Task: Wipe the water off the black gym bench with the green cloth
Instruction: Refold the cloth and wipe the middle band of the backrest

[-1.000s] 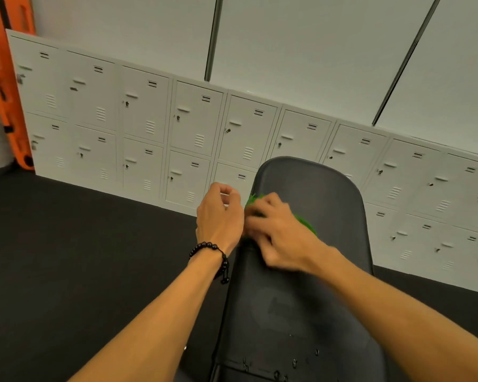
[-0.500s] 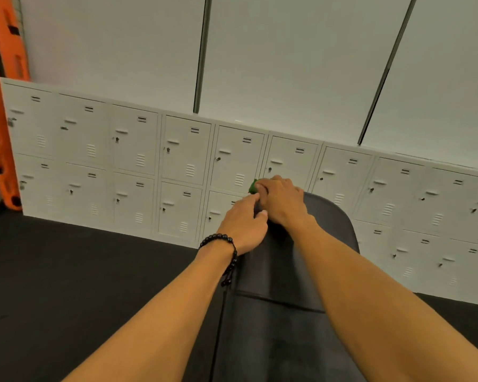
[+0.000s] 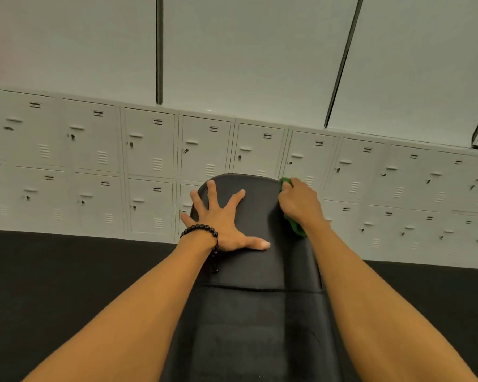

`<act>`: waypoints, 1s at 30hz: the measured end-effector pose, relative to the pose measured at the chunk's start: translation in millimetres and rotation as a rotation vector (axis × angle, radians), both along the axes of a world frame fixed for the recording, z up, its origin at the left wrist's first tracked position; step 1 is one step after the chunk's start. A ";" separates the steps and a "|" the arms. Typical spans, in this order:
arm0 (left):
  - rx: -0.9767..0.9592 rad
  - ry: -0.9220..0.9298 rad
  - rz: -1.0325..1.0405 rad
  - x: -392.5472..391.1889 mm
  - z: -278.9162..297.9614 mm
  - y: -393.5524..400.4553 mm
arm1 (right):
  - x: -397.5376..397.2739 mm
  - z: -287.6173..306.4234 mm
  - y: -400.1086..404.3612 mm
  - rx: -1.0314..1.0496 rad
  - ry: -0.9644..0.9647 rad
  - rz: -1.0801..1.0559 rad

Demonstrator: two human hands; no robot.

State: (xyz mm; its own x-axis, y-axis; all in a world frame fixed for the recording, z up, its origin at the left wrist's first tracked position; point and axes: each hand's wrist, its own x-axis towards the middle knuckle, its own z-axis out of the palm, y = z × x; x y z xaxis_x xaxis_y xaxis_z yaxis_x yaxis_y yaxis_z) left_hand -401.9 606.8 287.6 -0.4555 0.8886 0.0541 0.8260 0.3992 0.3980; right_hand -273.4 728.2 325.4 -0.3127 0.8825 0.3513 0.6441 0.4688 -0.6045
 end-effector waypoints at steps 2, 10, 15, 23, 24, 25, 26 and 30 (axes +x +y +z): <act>0.000 0.005 0.008 -1.9 1.3 -0.6 | 14.4 -15.6 -9.6 -0.047 0.061 -0.014; 0.003 0.014 0.018 0.3 -1.9 -0.7 | 76.1 -85.4 -101.8 0.049 -0.032 -0.060; 0.009 0.004 0.012 0.6 -0.5 -1.8 | 34.3 -36.9 -35.3 0.018 0.080 -0.011; 0.044 0.001 0.007 0.2 -1.7 -3.8 | 73.0 -86.0 -87.6 0.150 0.005 0.046; 0.046 -0.003 0.005 0.6 -2.7 -3.4 | 79.2 -92.9 -94.3 0.181 0.026 0.049; 0.048 -0.002 0.006 -0.2 -1.6 -3.5 | 77.9 -89.3 -89.0 0.184 0.058 0.043; 0.046 -0.002 0.006 1.5 -1.7 -3.3 | 72.4 -81.5 -76.9 0.159 0.068 0.026; 0.066 -0.048 -0.016 -2.1 1.4 -5.8 | 12.7 -36.9 -13.2 0.133 -0.001 -0.028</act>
State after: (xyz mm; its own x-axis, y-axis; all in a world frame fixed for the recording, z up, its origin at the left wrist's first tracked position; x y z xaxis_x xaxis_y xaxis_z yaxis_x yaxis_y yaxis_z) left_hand -404.0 601.0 289.1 -0.4445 0.8912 0.0911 0.8116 0.3576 0.4619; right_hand -260.7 715.0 288.5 -0.2892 0.8364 0.4655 0.6585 0.5268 -0.5375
